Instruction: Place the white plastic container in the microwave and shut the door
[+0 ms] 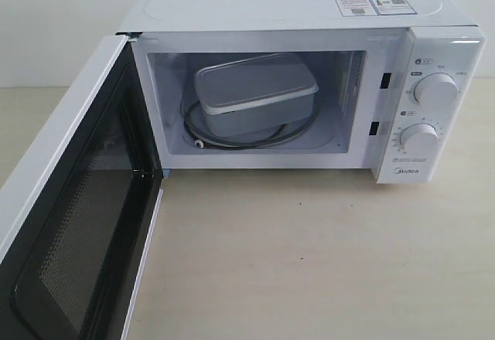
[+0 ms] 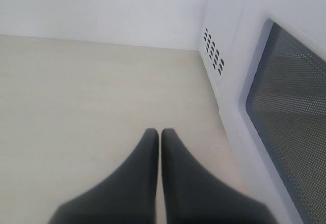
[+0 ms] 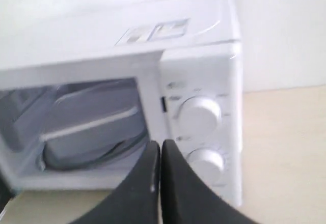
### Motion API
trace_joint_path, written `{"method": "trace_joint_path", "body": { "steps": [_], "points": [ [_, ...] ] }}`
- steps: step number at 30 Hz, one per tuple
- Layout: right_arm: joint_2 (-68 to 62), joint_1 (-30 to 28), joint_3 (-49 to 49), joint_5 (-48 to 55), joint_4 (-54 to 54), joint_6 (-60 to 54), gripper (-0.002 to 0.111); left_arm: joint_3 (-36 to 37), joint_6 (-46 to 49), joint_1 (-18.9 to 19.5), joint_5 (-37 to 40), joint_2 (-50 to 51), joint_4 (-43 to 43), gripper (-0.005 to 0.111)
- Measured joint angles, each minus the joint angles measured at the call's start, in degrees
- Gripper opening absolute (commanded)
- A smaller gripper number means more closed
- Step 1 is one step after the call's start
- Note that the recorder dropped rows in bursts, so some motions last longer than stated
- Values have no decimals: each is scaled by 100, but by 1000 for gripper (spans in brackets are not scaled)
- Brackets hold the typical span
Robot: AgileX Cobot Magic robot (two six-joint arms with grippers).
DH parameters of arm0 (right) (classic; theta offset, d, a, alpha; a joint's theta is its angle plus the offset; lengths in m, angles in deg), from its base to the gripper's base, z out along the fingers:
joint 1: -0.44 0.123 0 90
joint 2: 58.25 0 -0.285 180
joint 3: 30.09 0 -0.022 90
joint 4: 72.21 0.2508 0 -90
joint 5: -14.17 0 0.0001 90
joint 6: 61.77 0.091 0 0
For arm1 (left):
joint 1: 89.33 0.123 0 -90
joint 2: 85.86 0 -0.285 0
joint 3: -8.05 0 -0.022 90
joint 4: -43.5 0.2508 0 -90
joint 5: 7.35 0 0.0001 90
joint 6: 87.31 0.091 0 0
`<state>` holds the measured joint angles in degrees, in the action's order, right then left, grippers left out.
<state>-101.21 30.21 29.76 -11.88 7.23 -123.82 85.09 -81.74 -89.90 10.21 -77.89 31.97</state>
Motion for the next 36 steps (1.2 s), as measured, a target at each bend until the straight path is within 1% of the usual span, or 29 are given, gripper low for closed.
{"method": "trace_joint_path", "body": {
  "steps": [2, 7, 9, 12, 17, 19, 20, 21, 24, 25, 28, 33, 36],
  "points": [
    [405, -694, 0, 360, 4, -30, 0, 0, 0, 0, 0, 0, 0, 4],
    [1297, -1888, 58, 963, 14, -227, 0, 0, 0, 0, 0, 0, 0, 4],
    [1369, -2020, 58, 1024, 3, -238, 0, 0, 0, 0, 0, 0, 0, 4],
    [1376, -2032, 67, 1186, 3, -238, 0, 0, 0, 0, 0, 0, 0, 4],
    [1564, -2032, 67, 1826, -145, -212, 0, 0, 0, 0, 0, 0, 0, 4],
    [1775, -2032, 151, 2007, -810, 183, 0, 0, 0, 0, 0, 0, 0, 4],
    [1944, -2032, 305, 2055, -1830, 959, 0, 0, 0, 0, 0, 0, 0, 4],
    [2038, -2032, 412, 2054, -2576, 1577, 0, 0, 0, 0, 0, 0, 0, 4],
    [2577, -2042, 945, 2113, -6457, 5160, 0, 0, 0, 0, 0, 0, 0, 4],
    [2783, -2042, 1095, 2134, -7071, 5796, 0, 0, 0, 0, 0, 0, 0, 4],
    [3118, -2042, 1333, 2175, -7495, 6244, 0, 0, 0, 0, 0, 0, 0, 4],
    [3470, -2042, 1675, 2244, -7651, 6313, 0, 0, 0, 0, 0, 0, 0, 4],
    [3480, -2042, 1703, 2499, -7651, 6325, 0, 0, 0, 0, 0, 0, 0, 4]
  ]
}}
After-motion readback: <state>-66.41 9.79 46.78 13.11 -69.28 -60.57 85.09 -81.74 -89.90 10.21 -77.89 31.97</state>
